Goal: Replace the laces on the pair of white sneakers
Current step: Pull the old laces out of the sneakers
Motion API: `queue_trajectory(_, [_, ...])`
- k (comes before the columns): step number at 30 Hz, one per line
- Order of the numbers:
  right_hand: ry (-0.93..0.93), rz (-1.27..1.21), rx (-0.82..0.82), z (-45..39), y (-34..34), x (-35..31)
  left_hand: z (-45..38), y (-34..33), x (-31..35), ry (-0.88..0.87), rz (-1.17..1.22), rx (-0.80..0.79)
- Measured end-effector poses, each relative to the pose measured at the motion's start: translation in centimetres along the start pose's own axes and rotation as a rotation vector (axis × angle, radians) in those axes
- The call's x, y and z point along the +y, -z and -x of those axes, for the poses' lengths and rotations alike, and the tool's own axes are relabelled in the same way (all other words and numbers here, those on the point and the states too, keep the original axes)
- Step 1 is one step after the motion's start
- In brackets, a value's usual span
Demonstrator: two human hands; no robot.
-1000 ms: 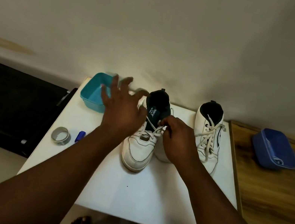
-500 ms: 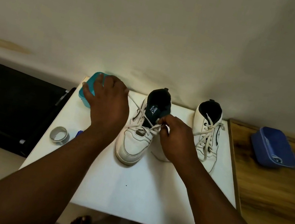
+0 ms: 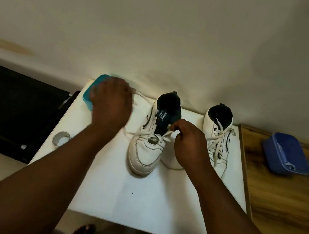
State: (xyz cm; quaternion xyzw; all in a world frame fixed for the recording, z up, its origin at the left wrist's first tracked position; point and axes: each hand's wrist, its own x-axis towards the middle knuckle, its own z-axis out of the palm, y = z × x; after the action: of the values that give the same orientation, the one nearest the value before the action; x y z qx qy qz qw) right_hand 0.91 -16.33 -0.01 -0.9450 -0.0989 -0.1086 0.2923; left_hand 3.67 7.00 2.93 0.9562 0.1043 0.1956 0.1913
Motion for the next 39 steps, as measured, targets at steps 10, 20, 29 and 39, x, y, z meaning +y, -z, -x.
queue_trajectory(10, [-0.017,0.074,-0.006,0.2,0.3,-0.6,2.4,-1.2,1.7,-0.046,-0.027,-0.182])
queue_trajectory(20, [0.002,0.104,-0.171,0.4,0.3,-1.2,3.6,-3.1,4.2,-0.028,0.076,-0.434])
queue_trajectory(29, [-0.101,0.028,-0.171,0.0,1.1,0.2,2.1,-2.0,2.9,-0.097,0.062,-0.470])
queue_trajectory(39, [-0.043,0.296,-0.226,0.9,-1.3,-3.5,2.4,-2.2,2.8,-0.140,0.171,-0.511])
